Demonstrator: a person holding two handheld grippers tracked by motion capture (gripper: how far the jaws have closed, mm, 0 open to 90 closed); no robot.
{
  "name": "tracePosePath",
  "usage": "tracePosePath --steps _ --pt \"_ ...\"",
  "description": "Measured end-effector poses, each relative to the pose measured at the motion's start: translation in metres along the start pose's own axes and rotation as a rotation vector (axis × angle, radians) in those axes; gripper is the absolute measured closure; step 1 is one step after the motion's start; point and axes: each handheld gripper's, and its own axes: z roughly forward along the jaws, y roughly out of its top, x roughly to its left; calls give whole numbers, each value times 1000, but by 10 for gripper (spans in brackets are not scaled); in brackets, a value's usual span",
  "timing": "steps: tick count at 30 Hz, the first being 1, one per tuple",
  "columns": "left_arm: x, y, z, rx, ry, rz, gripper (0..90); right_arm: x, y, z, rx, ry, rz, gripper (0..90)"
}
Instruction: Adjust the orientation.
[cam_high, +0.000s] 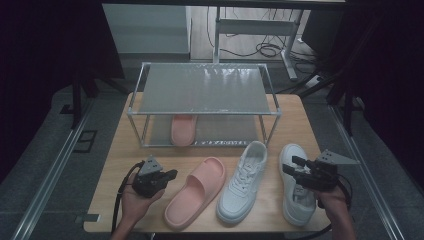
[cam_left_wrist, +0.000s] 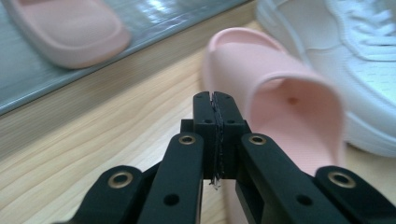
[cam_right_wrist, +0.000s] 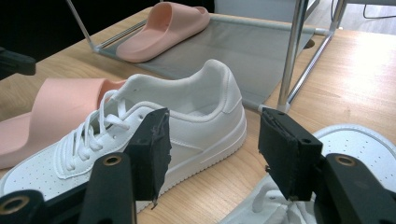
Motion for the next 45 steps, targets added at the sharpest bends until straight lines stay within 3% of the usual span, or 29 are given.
tracePosePath --steps 6,18,26,34,39,45 --pt "-18 1 12 31 -53 35 896 1 1 -1 -3 2 -5 441" --pt "-51 5 20 48 -149 90 896 1 1 -1 -1 3 -2 441" --pt "-75 -8 30 130 -201 124 894 1 2 -4 -16 7 -1 441" --pt "-81 -20 34 164 -215 116 897 -1 2 -5 -16 -1 0 442" --pt "-85 -27 38 197 -198 131 900 1 1 -3 -10 4 -1 442" --pt "-83 -33 41 211 -195 114 900 -1 1 -4 -12 -6 4 442"
